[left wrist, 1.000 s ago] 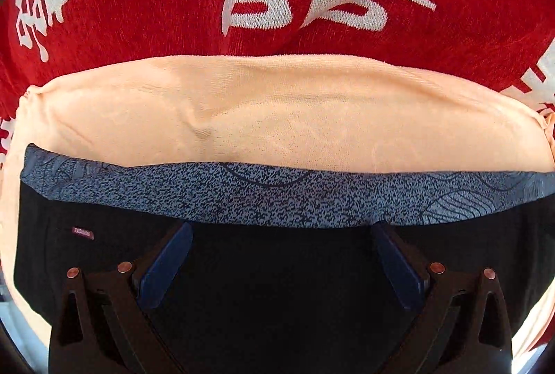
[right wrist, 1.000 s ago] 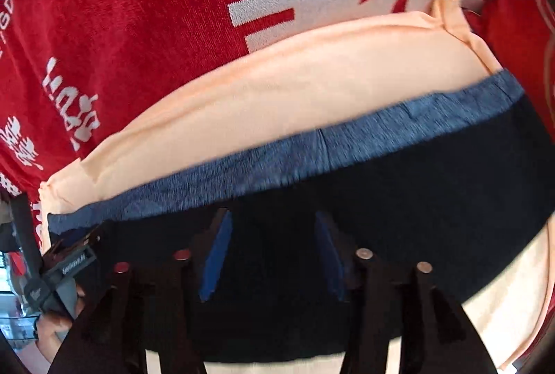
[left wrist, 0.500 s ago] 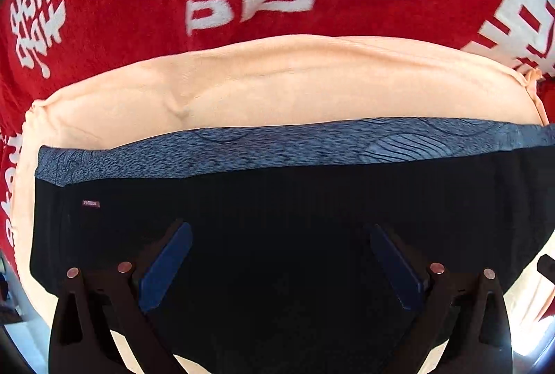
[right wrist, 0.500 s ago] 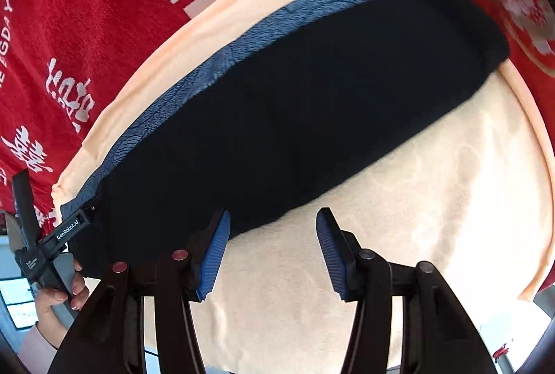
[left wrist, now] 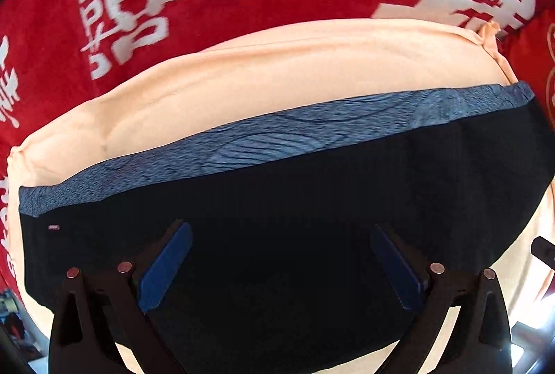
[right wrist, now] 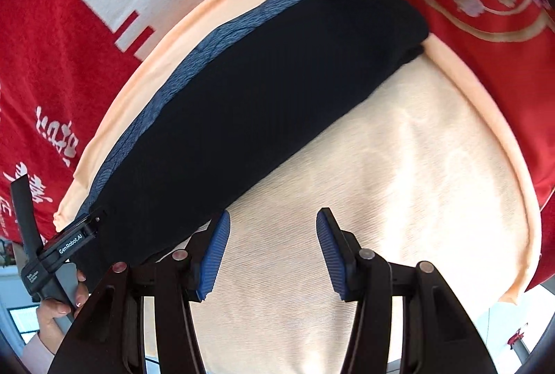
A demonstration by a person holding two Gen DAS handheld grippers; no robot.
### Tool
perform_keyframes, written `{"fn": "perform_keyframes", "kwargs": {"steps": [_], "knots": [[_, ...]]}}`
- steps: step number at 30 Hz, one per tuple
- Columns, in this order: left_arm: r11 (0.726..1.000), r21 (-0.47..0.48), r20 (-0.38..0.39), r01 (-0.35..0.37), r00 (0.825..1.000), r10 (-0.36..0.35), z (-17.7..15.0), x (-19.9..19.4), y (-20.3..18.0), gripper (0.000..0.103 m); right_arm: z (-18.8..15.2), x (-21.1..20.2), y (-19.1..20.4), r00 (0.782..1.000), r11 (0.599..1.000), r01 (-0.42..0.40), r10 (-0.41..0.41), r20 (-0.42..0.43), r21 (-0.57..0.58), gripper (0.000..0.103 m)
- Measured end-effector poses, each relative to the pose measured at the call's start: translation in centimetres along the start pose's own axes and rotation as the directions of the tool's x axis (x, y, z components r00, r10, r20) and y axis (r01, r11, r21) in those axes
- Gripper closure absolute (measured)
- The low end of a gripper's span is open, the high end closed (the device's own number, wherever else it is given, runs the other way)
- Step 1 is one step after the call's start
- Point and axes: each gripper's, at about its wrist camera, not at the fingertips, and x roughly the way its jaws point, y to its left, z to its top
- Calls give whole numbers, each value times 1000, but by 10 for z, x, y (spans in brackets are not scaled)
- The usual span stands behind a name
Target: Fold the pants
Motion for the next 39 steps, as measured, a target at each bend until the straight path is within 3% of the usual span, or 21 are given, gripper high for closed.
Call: {"fn": "perform_keyframes", "kwargs": {"steps": [14,19,20,21,22,26,29,30,33,39], "knots": [[991,101,-25,87,996,-85,4,-17,-135,0,39,-13,-64,993,990,-14,-3,118,143,47],[992,93,4,83,997,-83,-2,-16,-154,0,54,-7,-76,986,984,-31,2,168,175,48],[992,87,4,87,996,-88,-3,-18,-156,0,57,-6,-76,984,984,-41,11,176,171,51],[992,88,6,88,996,-89,-4,-18,-158,0,61,-6,-74,982,987,-51,21,186,154,79],[992,91,8,86,996,-88,-5,-18,-159,0,64,-8,-69,982,990,-52,26,188,134,95],[993,96,3,75,997,-76,-4,-24,-174,0,70,-24,-46,971,1000,25,-28,237,15,95],[994,85,9,73,997,-74,-6,-26,-180,0,75,-7,-57,985,997,50,-58,164,56,95],[994,84,13,71,997,-73,-7,-27,-183,0,74,-3,-62,987,996,46,-58,148,77,91],[994,87,24,72,997,-74,-11,-25,-191,0,67,-6,-70,984,990,53,-75,163,133,67],[992,94,72,89,993,-96,-31,-34,-188,0,35,-13,-55,983,988,120,-131,125,93,64]]}}
